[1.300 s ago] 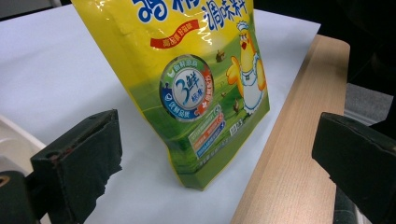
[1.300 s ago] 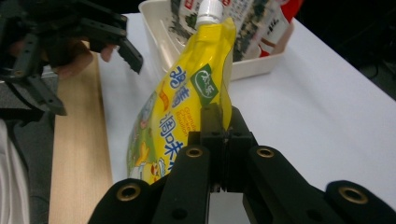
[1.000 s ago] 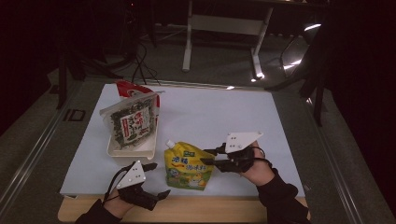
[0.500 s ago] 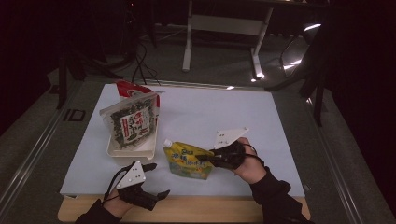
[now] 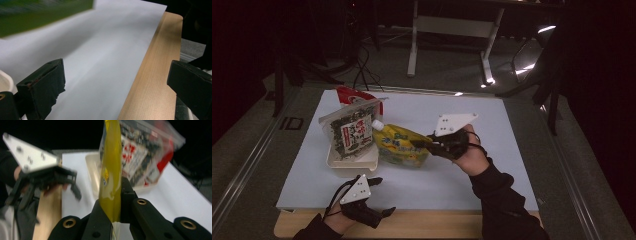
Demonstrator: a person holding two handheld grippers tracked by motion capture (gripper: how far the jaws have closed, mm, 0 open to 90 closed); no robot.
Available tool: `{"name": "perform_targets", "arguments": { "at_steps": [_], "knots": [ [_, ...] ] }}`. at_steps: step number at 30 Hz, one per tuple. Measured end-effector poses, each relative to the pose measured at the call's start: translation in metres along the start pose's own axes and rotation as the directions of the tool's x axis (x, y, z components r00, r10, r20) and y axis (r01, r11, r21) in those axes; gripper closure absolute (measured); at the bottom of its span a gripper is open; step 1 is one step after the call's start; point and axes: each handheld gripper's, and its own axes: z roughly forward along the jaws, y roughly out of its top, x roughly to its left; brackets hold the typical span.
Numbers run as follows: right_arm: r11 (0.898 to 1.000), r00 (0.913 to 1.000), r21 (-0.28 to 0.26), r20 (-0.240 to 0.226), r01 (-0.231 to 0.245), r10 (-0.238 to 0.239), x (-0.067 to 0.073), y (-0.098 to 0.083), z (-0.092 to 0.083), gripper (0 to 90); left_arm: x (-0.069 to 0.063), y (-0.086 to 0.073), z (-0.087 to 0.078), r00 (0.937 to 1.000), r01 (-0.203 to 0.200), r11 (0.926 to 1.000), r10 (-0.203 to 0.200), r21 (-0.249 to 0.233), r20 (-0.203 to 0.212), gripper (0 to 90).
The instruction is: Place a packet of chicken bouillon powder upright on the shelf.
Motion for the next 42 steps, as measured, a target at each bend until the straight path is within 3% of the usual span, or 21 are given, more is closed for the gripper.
{"name": "perform_targets", "arguments": {
  "at_steps": [5,8,16,23,30,37,42],
  "knots": [
    [0.997,0.9969,-0.06,-0.067,0.037,-0.041,-0.007,0.019,0.023,90.0,-0.002,-0.001,0.002,0.9998,-0.005,0.9999,0.005,0.014,0.017,2.4],
    [0.995,0.9949,-0.092,-0.083,0.049,-0.057,-0.01,0.028,0.038,90.0,-0.003,-0.003,0.004,0.9996,-0.004,0.9997,0.003,0.023,0.029,2.4],
    [0.988,0.9795,-0.139,-0.176,0.074,-0.098,-0.009,0.037,0.076,90.0,-0.005,-0.005,0.005,0.9987,-0.009,0.9993,0.008,0.037,0.05,2.4],
    [0.984,0.969,-0.136,-0.204,0.112,-0.139,-0.008,0.035,0.104,90.0,-0.005,-0.005,0.004,0.9988,-0.003,0.9994,0.002,0.035,0.049,2.4],
    [0.986,0.9645,-0.134,-0.23,0.101,-0.13,-0.009,0.028,0.123,90.0,-0.005,-0.006,0.003,0.9989,-0.003,0.9993,0.001,0.036,0.047,2.4],
    [0.993,0.9659,-0.096,-0.242,0.069,-0.091,-0.006,0.019,0.142,89.7,-0.004,-0.006,0.003,0.9989,-0.002,0.9992,0.0,0.04,0.048,2.4],
    [0.998,0.9755,-0.042,-0.212,0.052,-0.06,-0.006,0.009,0.152,84.8,-0.004,-0.006,0.003,0.9989,-0.001,0.9991,-0.001,0.041,0.046,2.5]
  ]
}}
